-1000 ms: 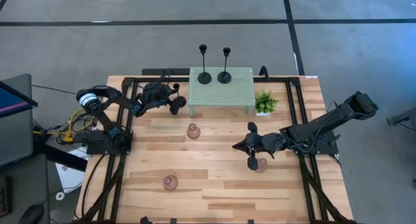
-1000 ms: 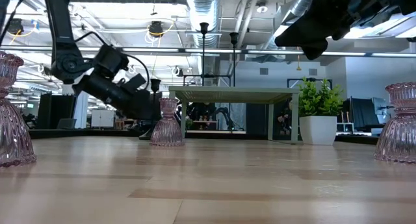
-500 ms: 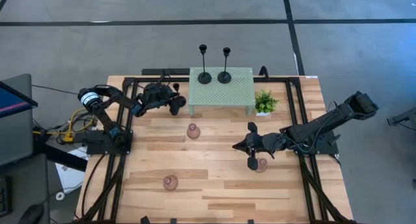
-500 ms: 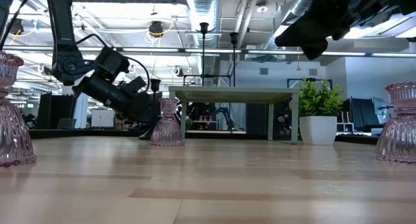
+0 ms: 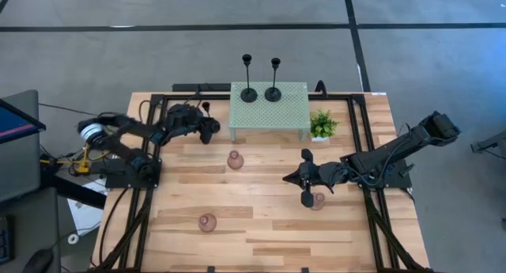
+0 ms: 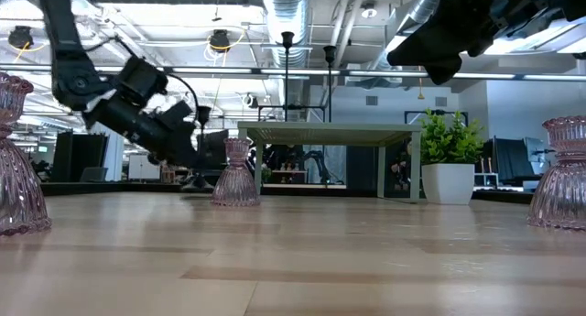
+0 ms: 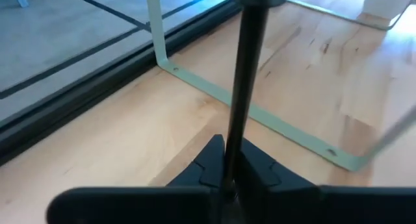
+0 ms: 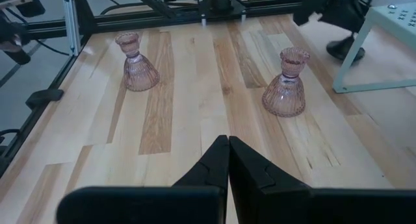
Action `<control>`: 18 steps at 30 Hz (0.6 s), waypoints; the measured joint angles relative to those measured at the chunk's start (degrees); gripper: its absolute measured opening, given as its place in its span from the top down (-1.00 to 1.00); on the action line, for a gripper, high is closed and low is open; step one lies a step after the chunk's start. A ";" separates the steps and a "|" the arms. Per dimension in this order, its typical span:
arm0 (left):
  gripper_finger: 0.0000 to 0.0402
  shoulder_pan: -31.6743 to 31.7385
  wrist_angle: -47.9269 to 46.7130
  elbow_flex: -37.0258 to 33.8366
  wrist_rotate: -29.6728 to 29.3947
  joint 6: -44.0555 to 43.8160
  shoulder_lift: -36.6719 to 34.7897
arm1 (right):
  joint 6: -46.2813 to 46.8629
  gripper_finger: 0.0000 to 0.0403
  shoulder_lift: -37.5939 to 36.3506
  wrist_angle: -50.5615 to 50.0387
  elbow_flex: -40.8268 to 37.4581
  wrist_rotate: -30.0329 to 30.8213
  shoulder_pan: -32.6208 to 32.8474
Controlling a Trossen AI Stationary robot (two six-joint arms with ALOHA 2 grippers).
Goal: Pick & Place candle stick holders
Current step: Put the black candle holder on the shelf aligned with the black candle holders
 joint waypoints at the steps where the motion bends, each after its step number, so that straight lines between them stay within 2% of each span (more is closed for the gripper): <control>1: 0.94 0.00 -2.71 -0.26 0.01 -0.21 -2.60 | -0.01 1.00 0.00 0.01 0.00 0.02 0.00; 7: 0.93 -0.28 -25.07 -0.35 -0.02 -1.45 -19.58 | -0.01 1.00 0.00 0.02 0.00 0.02 0.00; 10: 0.93 -1.18 -33.27 -0.35 0.01 -1.72 -28.49 | -0.01 1.00 0.00 0.03 0.00 0.02 0.00; 13: 0.93 -2.75 -38.14 -0.36 0.49 -4.42 -36.68 | -0.01 1.00 0.00 0.03 0.00 0.02 -0.04; 18: 0.93 -6.90 -39.51 -0.37 7.49 -11.06 -45.85 | -0.01 1.00 0.00 0.04 0.00 0.02 -0.07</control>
